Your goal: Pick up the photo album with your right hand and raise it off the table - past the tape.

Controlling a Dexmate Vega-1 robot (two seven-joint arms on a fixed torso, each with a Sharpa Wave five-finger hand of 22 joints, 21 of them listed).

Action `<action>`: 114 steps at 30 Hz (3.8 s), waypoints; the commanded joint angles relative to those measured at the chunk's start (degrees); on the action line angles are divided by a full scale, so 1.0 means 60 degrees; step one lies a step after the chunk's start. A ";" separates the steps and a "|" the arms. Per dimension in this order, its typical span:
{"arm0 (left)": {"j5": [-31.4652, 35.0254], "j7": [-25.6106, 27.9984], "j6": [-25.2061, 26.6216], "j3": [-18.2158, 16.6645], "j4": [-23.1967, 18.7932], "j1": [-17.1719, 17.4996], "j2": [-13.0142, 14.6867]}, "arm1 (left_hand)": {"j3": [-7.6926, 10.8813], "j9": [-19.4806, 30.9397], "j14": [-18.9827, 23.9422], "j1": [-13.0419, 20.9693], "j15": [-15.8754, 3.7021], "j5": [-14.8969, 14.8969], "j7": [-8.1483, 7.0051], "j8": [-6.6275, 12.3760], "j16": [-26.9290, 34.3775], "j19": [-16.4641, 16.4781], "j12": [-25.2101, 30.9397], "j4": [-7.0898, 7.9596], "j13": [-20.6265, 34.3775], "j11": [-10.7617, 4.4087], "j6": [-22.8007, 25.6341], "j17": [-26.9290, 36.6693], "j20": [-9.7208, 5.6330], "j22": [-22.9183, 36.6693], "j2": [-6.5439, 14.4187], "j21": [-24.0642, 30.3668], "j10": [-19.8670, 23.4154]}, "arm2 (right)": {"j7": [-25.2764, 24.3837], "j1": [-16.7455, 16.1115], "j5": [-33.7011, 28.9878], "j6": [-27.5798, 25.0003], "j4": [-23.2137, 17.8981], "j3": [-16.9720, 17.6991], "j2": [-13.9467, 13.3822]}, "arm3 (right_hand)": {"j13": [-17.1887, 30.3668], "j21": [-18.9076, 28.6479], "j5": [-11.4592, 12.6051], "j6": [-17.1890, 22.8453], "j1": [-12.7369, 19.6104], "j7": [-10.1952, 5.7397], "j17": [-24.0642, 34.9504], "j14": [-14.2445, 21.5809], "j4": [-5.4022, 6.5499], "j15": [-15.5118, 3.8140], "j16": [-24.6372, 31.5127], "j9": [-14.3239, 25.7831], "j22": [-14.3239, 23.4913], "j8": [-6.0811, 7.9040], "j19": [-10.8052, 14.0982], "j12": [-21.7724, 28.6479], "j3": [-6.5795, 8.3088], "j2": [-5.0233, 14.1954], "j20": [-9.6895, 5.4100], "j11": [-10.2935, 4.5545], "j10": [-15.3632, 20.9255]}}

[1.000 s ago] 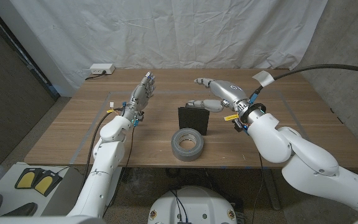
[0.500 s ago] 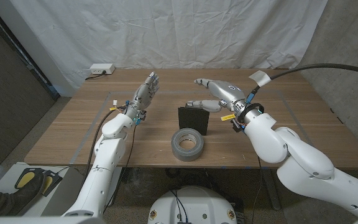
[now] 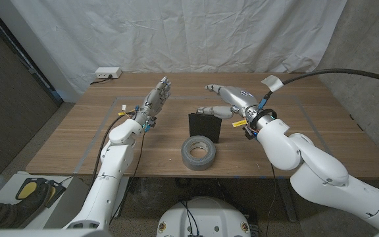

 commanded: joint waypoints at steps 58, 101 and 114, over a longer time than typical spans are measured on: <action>-0.0166 -0.0229 -0.0229 -0.0250 0.0481 -0.0280 -0.0066 | -0.0108 0.0022 -0.0133 0.0190 -0.0026 -0.0056 -0.0031 -0.0013 0.0012 -0.0132 0.0015 0.0033 0.0048 -0.0050 -0.0084 0.0054 -0.0582 0.0053 0.0074 -0.0015 -0.0111 | 0.2104 0.0884 -0.2074 -0.0742 0.0514 -0.1324 0.1021 | 0.0036 -0.0093 0.0203 0.0029 0.0200 0.0080 0.0001 0.0383 -0.0029 -0.0066 0.0015 0.0050 0.0065 -0.0105 0.0266 0.0030 -0.0036 0.0098 0.0059 0.0073 0.0142; -0.0200 -0.0228 -0.0330 -0.0437 0.0271 -0.0060 -0.0053 | -0.0175 0.0024 -0.0176 0.0217 0.0008 -0.0080 -0.0001 -0.0010 0.0014 -0.0183 0.0013 0.0045 0.0049 -0.0055 -0.0126 0.0058 -0.0568 0.0058 0.0109 -0.0014 -0.0158 | 0.2912 0.0664 -0.3980 -0.0574 0.1273 -0.1602 0.2055 | 0.0075 -0.0023 0.0289 0.0512 0.0667 -0.0066 0.0106 0.1161 -0.0105 -0.0419 0.0232 0.0054 0.0106 0.0028 0.0783 0.0270 0.0040 0.0346 -0.0086 -0.0296 0.0878; -0.0251 -0.0305 -0.0342 -0.0454 0.0428 -0.0126 -0.0072 | -0.0192 0.0024 -0.0183 0.0225 0.0006 -0.0086 0.0006 -0.0006 0.0016 -0.0188 0.0015 0.0048 0.0049 -0.0049 -0.0124 0.0058 -0.0565 0.0059 0.0119 -0.0011 -0.0162 | 0.3759 0.0751 -0.4748 -0.0463 0.1384 -0.1663 0.2228 | 0.0084 -0.0038 0.0312 0.0496 0.0900 -0.0081 0.0120 0.1203 -0.0177 -0.0461 0.0214 0.0057 0.0115 -0.0003 0.0817 0.0267 0.0097 0.0417 -0.0116 -0.0364 0.0909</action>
